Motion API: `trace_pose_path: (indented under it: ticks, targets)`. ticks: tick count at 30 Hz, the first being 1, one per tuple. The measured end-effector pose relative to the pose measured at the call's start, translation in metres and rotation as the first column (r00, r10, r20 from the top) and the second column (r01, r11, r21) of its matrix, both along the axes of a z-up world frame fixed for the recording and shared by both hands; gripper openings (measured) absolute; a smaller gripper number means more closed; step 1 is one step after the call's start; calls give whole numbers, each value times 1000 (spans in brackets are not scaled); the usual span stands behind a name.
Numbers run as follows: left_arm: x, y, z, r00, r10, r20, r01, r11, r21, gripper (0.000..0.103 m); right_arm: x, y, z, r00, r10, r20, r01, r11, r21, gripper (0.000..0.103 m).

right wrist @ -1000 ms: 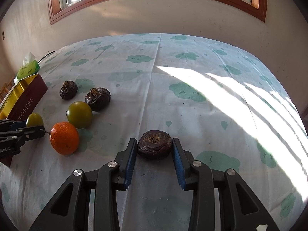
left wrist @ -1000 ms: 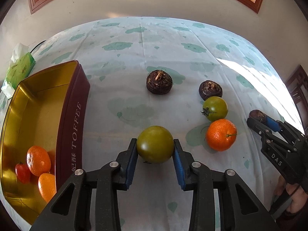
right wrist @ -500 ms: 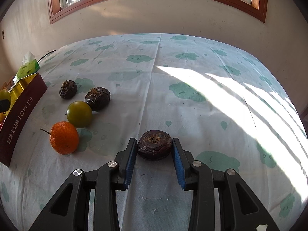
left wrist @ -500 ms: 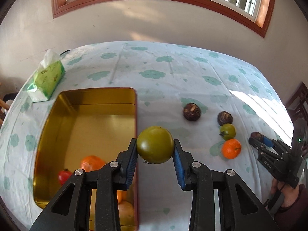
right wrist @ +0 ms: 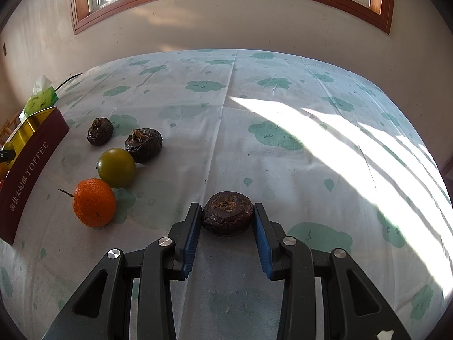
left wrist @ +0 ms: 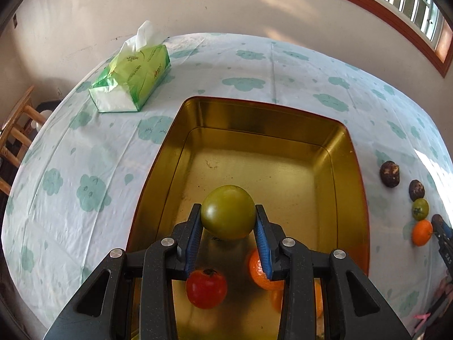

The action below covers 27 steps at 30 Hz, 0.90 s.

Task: Organize fruits
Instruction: 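Carry the green tomato into the tin with left tool and release while right holds dark fruit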

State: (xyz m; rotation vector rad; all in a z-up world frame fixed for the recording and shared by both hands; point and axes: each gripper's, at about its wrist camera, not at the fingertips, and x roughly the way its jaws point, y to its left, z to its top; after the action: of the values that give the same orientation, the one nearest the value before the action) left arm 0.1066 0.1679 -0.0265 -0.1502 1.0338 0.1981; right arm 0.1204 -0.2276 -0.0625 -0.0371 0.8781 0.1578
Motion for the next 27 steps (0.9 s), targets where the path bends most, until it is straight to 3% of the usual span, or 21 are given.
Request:
trace_pose_path:
  ticks: [8, 27]
  targets:
    - [6, 1, -17, 998, -19, -57, 18, 1000, -19, 36, 0, 0, 0, 1000, 0, 0, 0, 1000, -1, 35]
    - [12, 3, -21, 998, -21, -67, 21, 1000, -9, 39, 0, 0, 0, 1000, 0, 0, 0, 1000, 1, 35]
